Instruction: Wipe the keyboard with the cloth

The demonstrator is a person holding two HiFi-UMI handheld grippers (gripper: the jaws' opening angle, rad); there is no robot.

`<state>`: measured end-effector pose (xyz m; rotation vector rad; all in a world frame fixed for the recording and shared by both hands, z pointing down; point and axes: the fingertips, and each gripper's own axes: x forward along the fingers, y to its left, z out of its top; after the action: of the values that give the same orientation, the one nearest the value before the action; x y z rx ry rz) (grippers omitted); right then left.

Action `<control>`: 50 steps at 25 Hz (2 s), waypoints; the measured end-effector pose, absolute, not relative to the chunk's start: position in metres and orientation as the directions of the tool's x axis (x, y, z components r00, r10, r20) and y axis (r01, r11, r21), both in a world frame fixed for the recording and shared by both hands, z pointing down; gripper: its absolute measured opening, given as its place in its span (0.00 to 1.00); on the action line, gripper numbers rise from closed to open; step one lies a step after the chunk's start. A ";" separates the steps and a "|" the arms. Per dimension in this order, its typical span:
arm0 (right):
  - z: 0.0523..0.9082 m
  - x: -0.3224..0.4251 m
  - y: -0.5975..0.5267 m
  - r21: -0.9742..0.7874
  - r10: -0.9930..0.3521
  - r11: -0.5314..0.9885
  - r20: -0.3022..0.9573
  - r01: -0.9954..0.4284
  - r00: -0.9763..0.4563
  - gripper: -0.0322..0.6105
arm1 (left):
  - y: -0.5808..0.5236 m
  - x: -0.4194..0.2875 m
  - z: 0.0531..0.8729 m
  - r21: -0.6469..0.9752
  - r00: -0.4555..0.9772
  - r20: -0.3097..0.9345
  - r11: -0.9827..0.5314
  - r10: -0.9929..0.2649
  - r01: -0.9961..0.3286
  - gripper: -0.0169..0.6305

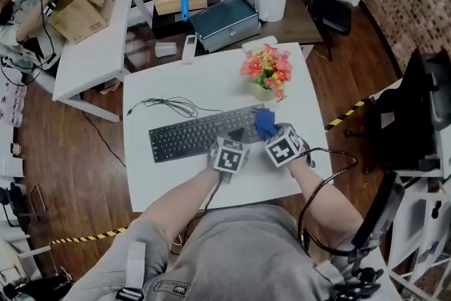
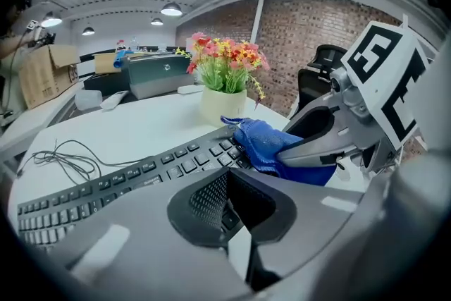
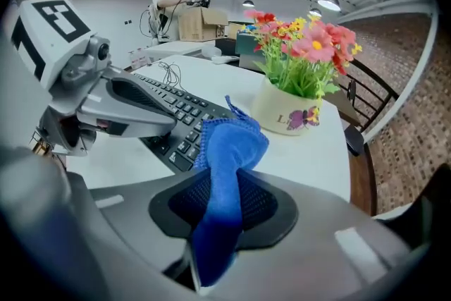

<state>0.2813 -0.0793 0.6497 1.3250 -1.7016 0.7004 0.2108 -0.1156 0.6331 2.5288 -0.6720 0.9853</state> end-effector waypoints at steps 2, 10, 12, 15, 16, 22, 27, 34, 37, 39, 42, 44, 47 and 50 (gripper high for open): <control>0.644 0.277 -0.092 0.069 -0.494 0.309 0.864 -0.948 -0.098 0.22 | -0.124 0.211 0.632 0.128 0.639 0.698 -0.822 -0.323 -0.555 0.02; 0.632 0.259 -0.161 0.138 -0.525 0.463 0.839 -0.876 -0.145 0.22 | -0.166 0.202 0.617 0.091 0.599 0.685 -0.767 -0.414 -0.635 0.02; 0.634 0.256 -0.172 0.156 -0.513 0.516 0.844 -0.842 -0.157 0.22 | -0.171 0.197 0.620 0.099 0.580 0.698 -0.746 -0.420 -0.659 0.02; 0.640 0.251 -0.177 0.178 -0.481 0.593 0.860 -0.786 -0.169 0.22 | -0.173 0.192 0.623 0.108 0.562 0.711 -0.723 -0.424 -0.682 0.02; 0.641 0.250 -0.177 0.184 -0.478 0.610 0.862 -0.770 -0.172 0.22 | -0.173 0.190 0.625 0.109 0.557 0.713 -0.718 -0.425 -0.688 0.02; 0.642 0.239 -0.161 0.169 -0.469 0.654 0.855 -0.738 -0.220 0.22 | -0.165 0.188 0.631 0.108 0.547 0.713 -0.702 -0.439 -0.704 0.02; 0.647 0.225 -0.120 0.134 -0.432 0.682 0.867 -0.719 -0.249 0.22 | -0.142 0.186 0.635 0.125 0.563 0.719 -0.721 -0.407 -0.682 0.02; 0.659 0.208 -0.059 0.051 -0.293 0.775 0.912 -0.630 -0.287 0.22 | -0.100 0.180 0.647 0.149 0.599 0.724 -0.769 -0.344 -0.622 0.02; 0.660 0.206 -0.051 0.035 -0.256 0.794 0.925 -0.607 -0.282 0.22 | -0.096 0.175 0.649 0.149 0.600 0.726 -0.775 -0.337 -0.615 0.02; 0.657 0.204 -0.056 0.044 -0.261 0.797 0.925 -0.603 -0.277 0.22 | -0.100 0.172 0.646 0.148 0.601 0.720 -0.771 -0.346 -0.620 0.02; 0.648 0.196 -0.077 0.076 -0.298 0.796 0.913 -0.600 -0.280 0.22 | -0.118 0.162 0.637 0.138 0.598 0.705 -0.754 -0.380 -0.642 0.02; 0.642 0.189 -0.097 0.099 -0.331 0.791 0.899 -0.603 -0.287 0.22 | -0.137 0.153 0.629 0.118 0.589 0.693 -0.740 -0.416 -0.662 0.02; 0.632 0.177 -0.133 0.127 -0.381 0.776 0.875 -0.618 -0.298 0.22 | -0.165 0.134 0.617 0.090 0.559 0.686 -0.708 -0.466 -0.701 0.02; 0.630 0.165 -0.163 0.152 -0.404 0.777 0.865 -0.611 -0.299 0.22 | -0.188 0.110 0.611 0.073 0.517 0.694 -0.665 -0.502 -0.743 0.02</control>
<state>0.1652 -0.1629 0.6302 0.7680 -1.9327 0.2508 0.1102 -0.1878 0.6114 2.4002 -1.0310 0.9265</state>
